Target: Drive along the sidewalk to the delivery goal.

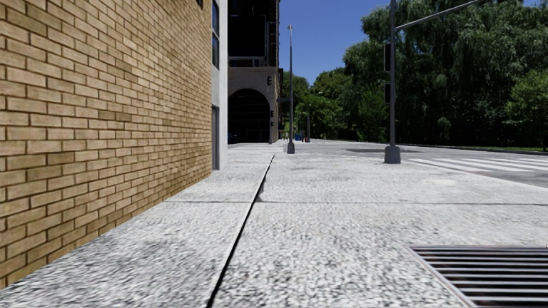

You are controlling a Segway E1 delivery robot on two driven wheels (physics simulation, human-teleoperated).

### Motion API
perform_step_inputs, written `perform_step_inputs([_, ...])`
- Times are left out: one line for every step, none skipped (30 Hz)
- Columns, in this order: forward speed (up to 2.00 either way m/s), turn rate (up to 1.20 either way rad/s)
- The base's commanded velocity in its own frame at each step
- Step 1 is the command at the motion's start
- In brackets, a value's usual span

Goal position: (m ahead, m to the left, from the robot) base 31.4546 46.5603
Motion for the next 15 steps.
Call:
perform_step_inputs([2.0,0.0])
perform_step_inputs([2.0,0.0])
perform_step_inputs([2.0,0.0])
perform_step_inputs([2.0,0.0])
perform_step_inputs([2.0,0.0])
perform_step_inputs([2.0,0.0])
perform_step_inputs([2.0,0.0])
perform_step_inputs([2.0,0.0])
perform_step_inputs([2.0,0.0])
perform_step_inputs([2.0,0.0])
perform_step_inputs([2.0,0.0])
perform_step_inputs([2.0,0.0])
perform_step_inputs([2.0,0.0])
perform_step_inputs([2.0,0.0])
perform_step_inputs([2.0,0.0])
